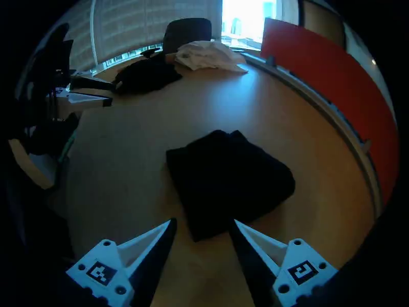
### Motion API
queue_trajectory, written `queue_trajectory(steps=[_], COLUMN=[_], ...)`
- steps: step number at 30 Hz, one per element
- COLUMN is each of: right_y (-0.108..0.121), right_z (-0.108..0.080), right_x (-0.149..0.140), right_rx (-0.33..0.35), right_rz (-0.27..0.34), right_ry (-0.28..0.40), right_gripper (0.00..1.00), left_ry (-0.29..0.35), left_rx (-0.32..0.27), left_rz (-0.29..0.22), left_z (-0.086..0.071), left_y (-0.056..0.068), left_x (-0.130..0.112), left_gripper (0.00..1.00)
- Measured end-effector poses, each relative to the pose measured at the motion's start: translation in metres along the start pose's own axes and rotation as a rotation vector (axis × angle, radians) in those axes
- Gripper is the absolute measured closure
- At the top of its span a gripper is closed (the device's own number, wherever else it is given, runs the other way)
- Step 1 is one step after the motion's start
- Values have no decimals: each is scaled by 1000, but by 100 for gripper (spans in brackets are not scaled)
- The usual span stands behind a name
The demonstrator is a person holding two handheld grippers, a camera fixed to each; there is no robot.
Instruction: Fold towel
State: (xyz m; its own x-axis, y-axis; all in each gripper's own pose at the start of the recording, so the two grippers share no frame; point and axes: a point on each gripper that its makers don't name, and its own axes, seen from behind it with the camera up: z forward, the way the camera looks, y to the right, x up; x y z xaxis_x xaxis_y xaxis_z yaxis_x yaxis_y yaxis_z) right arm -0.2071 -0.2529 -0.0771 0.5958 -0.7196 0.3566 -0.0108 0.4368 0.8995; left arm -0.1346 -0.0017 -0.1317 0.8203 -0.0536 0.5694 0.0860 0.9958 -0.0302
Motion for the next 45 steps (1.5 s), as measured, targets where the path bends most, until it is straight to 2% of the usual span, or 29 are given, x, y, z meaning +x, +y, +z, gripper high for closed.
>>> queue_trajectory(steps=[13,25,31,42,45], right_y=[-1,-1,-3,-5,-6], right_z=[7,13,17,22,24], right_x=[-16,-22,-23,-28,-31], right_rx=[-22,-55,-72,-104,-111], right_rz=[48,93,110,131,138], right_ry=[-20,-23,-20,-29,-31], right_gripper=[25,32,40,41,48], left_ry=[2,5,7,8,7], left_rx=[0,-3,-5,-4,-5], left_rz=[-1,2,4,5,5], left_z=[-1,-2,-3,-3,-3], left_y=[-1,0,0,-2,-1], left_x=[0,0,0,1,0], left_gripper=[6,6,6,6,6])
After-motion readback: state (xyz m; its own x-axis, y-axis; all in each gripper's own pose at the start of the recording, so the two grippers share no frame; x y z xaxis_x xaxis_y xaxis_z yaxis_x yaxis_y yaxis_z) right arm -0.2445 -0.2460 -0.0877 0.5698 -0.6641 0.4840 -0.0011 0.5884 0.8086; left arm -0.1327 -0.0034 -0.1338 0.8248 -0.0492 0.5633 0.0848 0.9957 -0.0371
